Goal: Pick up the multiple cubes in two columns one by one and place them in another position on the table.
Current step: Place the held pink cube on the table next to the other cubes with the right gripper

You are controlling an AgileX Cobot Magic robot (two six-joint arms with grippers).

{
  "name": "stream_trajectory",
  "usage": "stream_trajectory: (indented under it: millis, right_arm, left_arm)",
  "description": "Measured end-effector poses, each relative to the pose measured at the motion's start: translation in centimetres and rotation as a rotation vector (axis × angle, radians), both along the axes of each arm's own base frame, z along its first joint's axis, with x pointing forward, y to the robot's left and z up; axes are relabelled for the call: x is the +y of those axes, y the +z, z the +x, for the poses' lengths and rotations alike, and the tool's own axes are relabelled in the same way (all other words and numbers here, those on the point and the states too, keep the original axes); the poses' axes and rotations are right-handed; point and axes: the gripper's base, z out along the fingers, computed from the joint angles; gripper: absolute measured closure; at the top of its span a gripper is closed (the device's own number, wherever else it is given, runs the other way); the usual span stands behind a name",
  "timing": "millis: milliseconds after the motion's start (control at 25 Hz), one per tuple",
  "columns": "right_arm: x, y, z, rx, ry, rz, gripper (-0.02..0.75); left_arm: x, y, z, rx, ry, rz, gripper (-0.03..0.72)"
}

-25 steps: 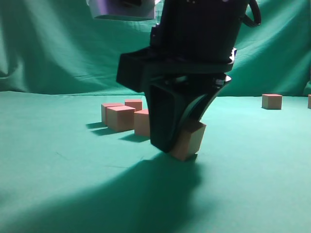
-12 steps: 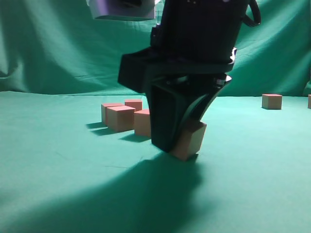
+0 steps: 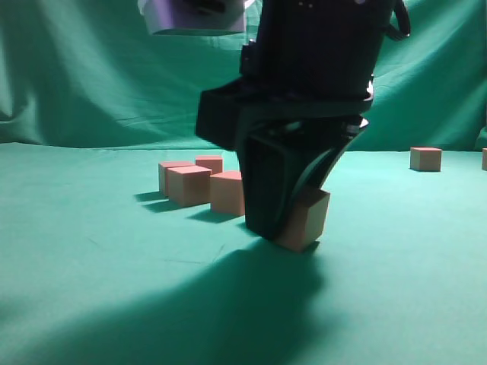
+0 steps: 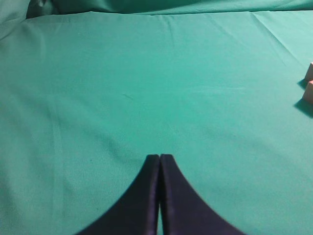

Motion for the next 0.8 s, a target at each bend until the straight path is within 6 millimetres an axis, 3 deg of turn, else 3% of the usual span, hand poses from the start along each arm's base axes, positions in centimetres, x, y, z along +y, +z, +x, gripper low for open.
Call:
stream_trajectory:
  millis: [800]
  right_arm:
    - [0.12, 0.05, 0.06, -0.006, -0.008, 0.017, 0.474]
  left_arm:
    - [0.0, 0.0, 0.0, 0.0, 0.0, 0.0, 0.688]
